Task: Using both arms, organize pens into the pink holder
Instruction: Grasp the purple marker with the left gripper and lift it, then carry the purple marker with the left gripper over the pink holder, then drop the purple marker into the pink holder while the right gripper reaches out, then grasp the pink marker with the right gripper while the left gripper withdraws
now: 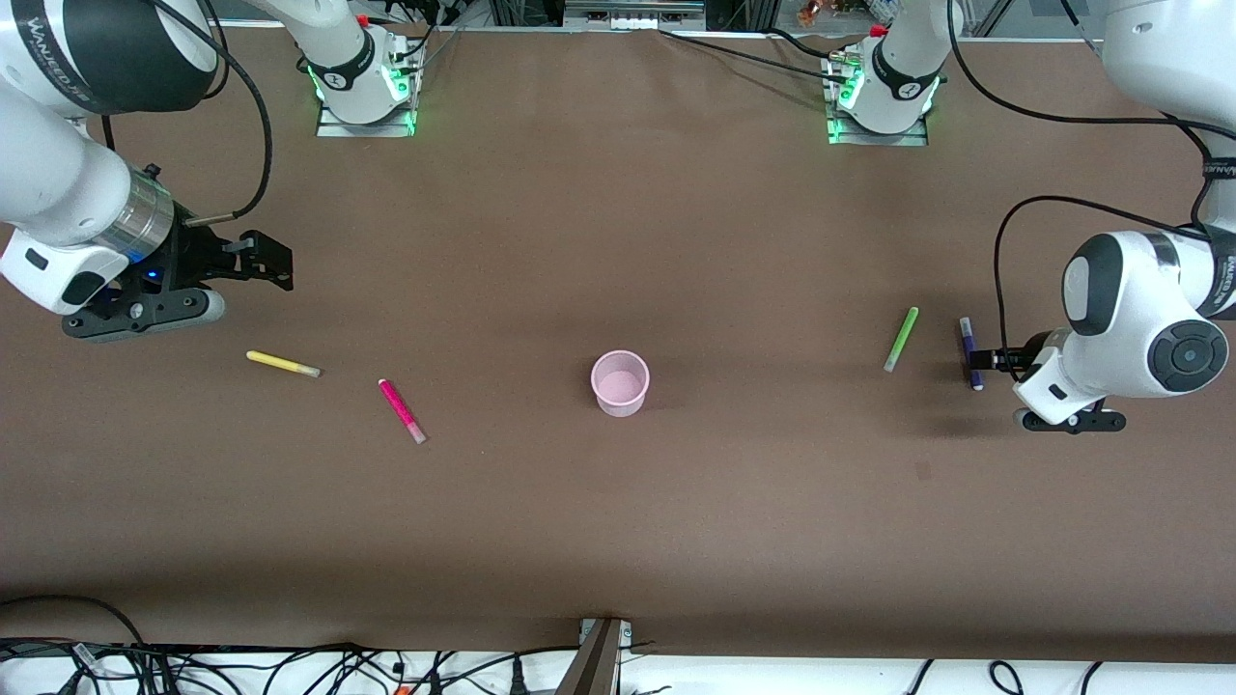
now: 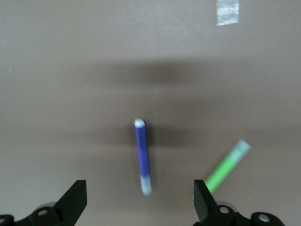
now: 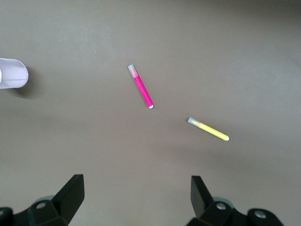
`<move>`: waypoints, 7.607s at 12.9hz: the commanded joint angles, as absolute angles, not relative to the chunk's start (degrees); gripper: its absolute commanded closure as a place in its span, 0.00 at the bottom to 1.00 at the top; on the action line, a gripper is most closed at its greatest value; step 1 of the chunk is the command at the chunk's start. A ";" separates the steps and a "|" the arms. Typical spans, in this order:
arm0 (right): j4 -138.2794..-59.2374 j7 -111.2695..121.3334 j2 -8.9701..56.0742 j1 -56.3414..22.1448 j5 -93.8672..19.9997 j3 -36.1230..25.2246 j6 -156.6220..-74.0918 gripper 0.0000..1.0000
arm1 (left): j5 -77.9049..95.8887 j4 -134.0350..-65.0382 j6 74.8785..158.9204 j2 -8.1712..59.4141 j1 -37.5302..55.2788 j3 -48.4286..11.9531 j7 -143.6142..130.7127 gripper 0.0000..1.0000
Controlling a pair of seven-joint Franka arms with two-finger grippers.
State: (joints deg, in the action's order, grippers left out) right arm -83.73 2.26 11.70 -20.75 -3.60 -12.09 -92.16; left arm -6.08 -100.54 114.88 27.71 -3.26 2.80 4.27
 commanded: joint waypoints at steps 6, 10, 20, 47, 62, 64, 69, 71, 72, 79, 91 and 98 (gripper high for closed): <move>-82.88 1.67 11.95 -20.65 -2.72 -12.04 -92.02 0.00 | -7.29 -115.22 144.48 30.75 -6.94 2.46 7.56 0.00; -82.88 1.67 11.95 -20.48 -2.72 -12.04 -92.02 0.00 | -7.21 -115.92 144.40 30.85 -7.03 2.29 7.56 0.45; -82.88 1.67 11.95 -20.48 -2.72 -12.04 -92.02 0.00 | -6.50 -114.88 138.81 28.84 -6.68 1.76 7.30 1.00; -82.88 1.85 11.95 -20.30 -2.90 -12.04 -92.02 0.00 | 7.47 -88.05 158.24 43.41 1.40 -40.59 26.98 1.00; -82.97 2.10 12.30 -20.21 -3.43 -12.13 -94.73 0.00 | 5.54 -97.12 178.33 47.38 2.99 -41.75 28.83 0.00; -82.97 2.11 13.61 -20.13 -3.43 -12.13 -97.54 0.00 | 5.54 -97.21 177.98 46.94 2.03 -42.36 28.48 0.00; -83.32 2.63 18.88 -20.56 -2.90 -12.13 -99.14 0.00 | 5.63 -96.68 162.37 46.41 -10.60 -53.41 27.51 0.00; -83.15 5.70 21.09 -20.74 -3.25 -12.04 -99.93 0.00 | 5.71 -96.42 154.03 45.27 -15.71 -57.29 25.42 0.00; -83.14 5.71 21.70 -20.74 -3.43 -11.95 -101.06 0.00 | 5.71 -95.89 149.81 43.78 -16.78 -57.39 24.10 0.00; -83.14 11.94 35.22 -22.15 -3.43 -11.78 -113.26 0.00 | 4.75 -83.86 111.13 37.10 -22.31 -55.81 12.32 0.00; -85.16 25.83 43.24 -19.69 -9.57 -9.40 -115.58 0.02 | -21.36 -62.66 68.38 27.53 -25.60 -46.80 2.90 0.00; -90.96 30.85 43.15 -18.46 -13.27 -9.49 -119.87 0.32 | -4.60 -79.41 84.62 8.20 -4.96 -6.12 2.81 0.00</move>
State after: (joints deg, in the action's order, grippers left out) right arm -88.43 28.26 44.14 -19.32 -11.99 -9.86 -117.71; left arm -9.35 -68.09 79.61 16.84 -9.80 -14.75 3.31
